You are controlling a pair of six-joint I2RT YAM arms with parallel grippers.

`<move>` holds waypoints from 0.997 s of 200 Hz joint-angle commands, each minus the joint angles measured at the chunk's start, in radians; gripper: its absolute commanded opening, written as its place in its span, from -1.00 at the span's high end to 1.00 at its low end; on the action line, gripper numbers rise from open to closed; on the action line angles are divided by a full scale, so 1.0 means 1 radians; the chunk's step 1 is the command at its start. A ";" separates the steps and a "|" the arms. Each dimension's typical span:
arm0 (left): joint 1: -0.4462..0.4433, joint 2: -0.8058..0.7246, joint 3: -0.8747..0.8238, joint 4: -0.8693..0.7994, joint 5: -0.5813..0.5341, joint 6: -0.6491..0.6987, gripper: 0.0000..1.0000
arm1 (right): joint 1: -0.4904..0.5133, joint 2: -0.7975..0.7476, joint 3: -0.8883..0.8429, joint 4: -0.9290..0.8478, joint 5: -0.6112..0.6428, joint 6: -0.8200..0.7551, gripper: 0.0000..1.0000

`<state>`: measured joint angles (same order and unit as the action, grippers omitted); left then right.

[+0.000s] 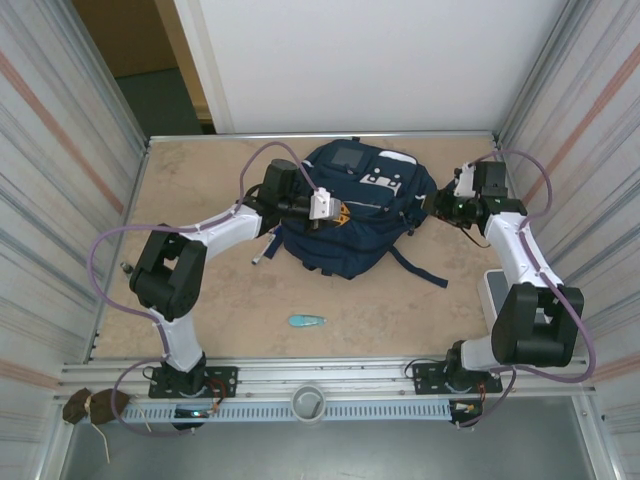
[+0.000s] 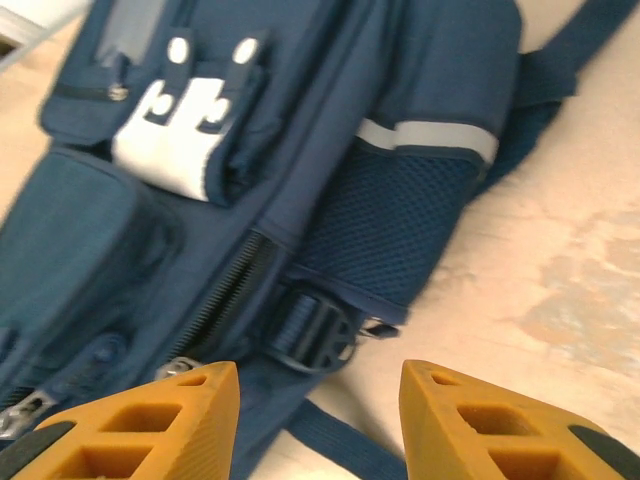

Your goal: Pack the student bag

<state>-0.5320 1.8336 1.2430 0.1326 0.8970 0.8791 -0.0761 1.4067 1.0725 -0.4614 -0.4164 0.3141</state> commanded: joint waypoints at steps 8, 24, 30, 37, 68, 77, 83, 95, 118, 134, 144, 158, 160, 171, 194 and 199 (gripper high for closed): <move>-0.003 -0.017 0.018 0.029 0.022 0.003 1.00 | 0.005 0.052 0.001 0.090 -0.177 0.024 0.07; -0.005 -0.017 0.019 0.026 0.022 0.003 1.00 | 0.013 0.081 0.008 0.063 -0.212 -0.052 0.07; -0.005 -0.018 0.020 0.022 0.023 0.006 1.00 | 0.018 0.082 0.004 0.049 -0.199 -0.087 0.07; -0.005 -0.019 0.021 0.019 0.023 0.010 1.00 | 0.021 0.080 -0.007 0.042 -0.186 -0.129 0.06; 0.004 -0.016 0.028 0.022 0.064 0.007 1.00 | 0.027 0.061 -0.079 0.109 -0.197 -0.246 0.10; 0.010 -0.013 0.034 0.030 0.094 -0.011 1.00 | 0.031 0.064 -0.093 0.131 -0.219 -0.291 0.11; 0.014 -0.010 0.039 0.034 0.111 -0.019 1.00 | 0.035 0.066 -0.101 0.144 -0.241 -0.327 0.12; 0.021 -0.008 0.044 0.046 0.137 -0.034 1.00 | 0.045 0.073 -0.122 0.185 -0.259 -0.386 0.12; 0.034 -0.008 0.059 0.045 0.162 -0.045 1.00 | 0.067 0.100 -0.117 0.196 -0.262 -0.511 0.11; 0.041 -0.005 0.068 0.045 0.178 -0.056 1.00 | 0.084 0.114 -0.108 0.197 -0.256 -0.586 0.08; 0.044 -0.005 0.073 0.043 0.182 -0.057 1.00 | 0.091 0.120 -0.106 0.209 -0.257 -0.620 0.08; 0.044 -0.004 0.075 0.040 0.180 -0.057 1.00 | 0.101 0.132 -0.094 0.208 -0.268 -0.661 0.08; 0.044 -0.003 0.075 0.039 0.180 -0.057 1.00 | 0.103 0.134 -0.093 0.207 -0.270 -0.666 0.08; 0.046 -0.002 0.075 0.038 0.180 -0.058 1.00 | 0.109 0.151 -0.083 0.208 -0.263 -0.685 0.10; 0.046 0.001 0.075 0.036 0.178 -0.057 1.00 | 0.116 0.182 -0.061 0.206 -0.251 -0.714 0.11; 0.046 0.001 0.075 0.035 0.177 -0.057 1.00 | 0.119 0.184 -0.057 0.206 -0.246 -0.719 0.11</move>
<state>-0.4965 1.8423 1.2606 0.1230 0.9848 0.8555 0.0296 1.5616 0.9726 -0.2638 -0.6567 -0.3172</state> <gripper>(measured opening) 0.093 0.450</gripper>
